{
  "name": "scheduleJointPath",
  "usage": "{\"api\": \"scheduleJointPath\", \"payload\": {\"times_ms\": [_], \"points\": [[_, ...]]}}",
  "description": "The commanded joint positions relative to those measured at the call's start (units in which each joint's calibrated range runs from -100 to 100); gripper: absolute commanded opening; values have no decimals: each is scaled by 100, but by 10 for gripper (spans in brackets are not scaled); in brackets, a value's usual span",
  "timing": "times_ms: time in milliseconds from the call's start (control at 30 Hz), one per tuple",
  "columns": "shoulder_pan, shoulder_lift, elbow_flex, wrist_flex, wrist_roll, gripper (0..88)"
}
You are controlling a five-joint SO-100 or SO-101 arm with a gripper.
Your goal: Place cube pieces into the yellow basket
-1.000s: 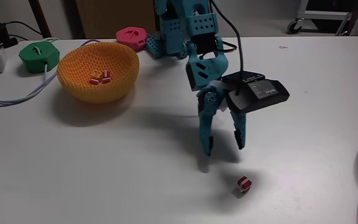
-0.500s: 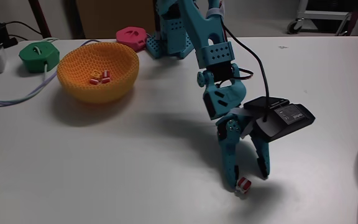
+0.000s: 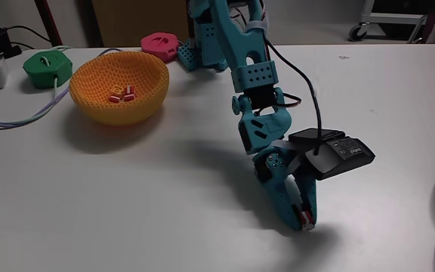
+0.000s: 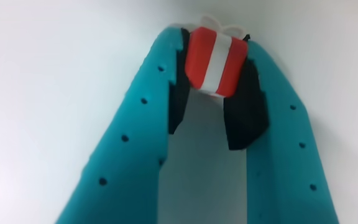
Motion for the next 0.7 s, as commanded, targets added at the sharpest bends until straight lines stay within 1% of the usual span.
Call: {"api": "scheduleJointPath", "payload": {"times_ms": [0, 67, 167, 267, 367, 467, 500, 567, 633, 667], "points": [[349, -1761, 550, 1613, 567, 0], [685, -2944, 916, 3107, 991, 0], [1439, -4819, 1600, 5175, 1504, 0], [2474, -6552, 2322, 6774, 1900, 0], [3779, -7963, 2823, 8068, 2330, 0], [5065, -8986, 3343, 8920, 2642, 0], [5335, -9137, 3497, 9059, 2711, 0], [5643, -9261, 3738, 9267, 2779, 0], [5680, -9261, 3949, 9406, 2716, 0], [5633, -9270, 4103, 9406, 2681, 69]]}}
